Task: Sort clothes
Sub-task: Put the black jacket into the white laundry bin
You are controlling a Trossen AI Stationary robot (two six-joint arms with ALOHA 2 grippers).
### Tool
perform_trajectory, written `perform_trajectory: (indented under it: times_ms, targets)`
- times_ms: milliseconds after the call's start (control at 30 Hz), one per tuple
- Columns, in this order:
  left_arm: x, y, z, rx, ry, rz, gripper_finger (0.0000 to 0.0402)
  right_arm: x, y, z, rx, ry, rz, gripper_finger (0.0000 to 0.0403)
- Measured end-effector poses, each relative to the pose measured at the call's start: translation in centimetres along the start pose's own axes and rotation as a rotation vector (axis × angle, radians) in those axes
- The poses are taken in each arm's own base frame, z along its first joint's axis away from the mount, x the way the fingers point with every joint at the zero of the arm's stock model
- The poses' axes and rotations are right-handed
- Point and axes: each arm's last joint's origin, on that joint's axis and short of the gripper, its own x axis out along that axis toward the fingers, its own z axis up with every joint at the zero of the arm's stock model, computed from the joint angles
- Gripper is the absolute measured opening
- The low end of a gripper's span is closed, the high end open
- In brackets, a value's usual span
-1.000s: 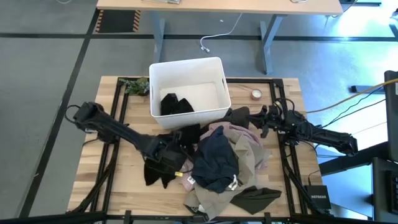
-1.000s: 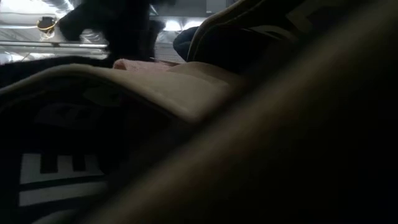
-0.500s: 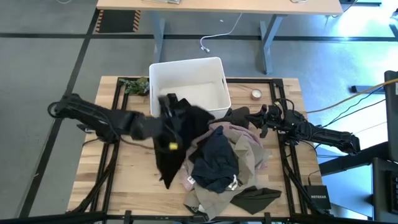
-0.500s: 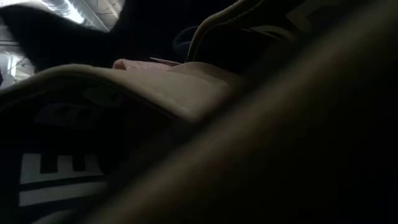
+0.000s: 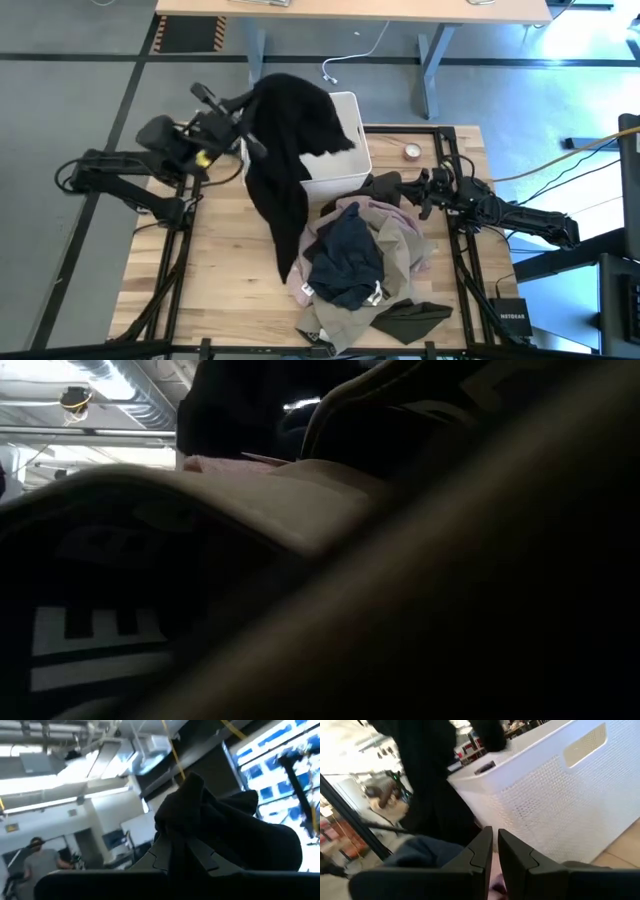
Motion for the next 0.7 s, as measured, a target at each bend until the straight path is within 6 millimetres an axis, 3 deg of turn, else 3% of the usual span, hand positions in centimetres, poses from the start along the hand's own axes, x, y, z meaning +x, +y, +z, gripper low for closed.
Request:
perform_trajectory:
  times_ms: [233, 400, 533, 700]
  targets:
    - [2.8, -1.3, -6.4, 0.009, 0.254, 0.010, 0.0044, 0.0, -0.1, -0.1, 0.035, 0.014, -0.007, 0.0046]
    - [3.0, -1.9, -9.5, 0.026, 0.456, -0.034, 0.0097, 0.0, 0.0, 0.0, 0.024, 0.004, -0.002, 0.0046]
    - [2.2, -1.8, -10.1, 0.028, 0.589, -0.093, 0.0141, 0.0, 0.0, 0.0, -0.006, -0.003, 0.002, 0.0046]
    - [-0.4, -2.2, -9.3, 0.069, 0.765, -0.271, 0.0171, 0.0, 0.0, 0.0, -0.044, -0.004, 0.002, 0.0046]
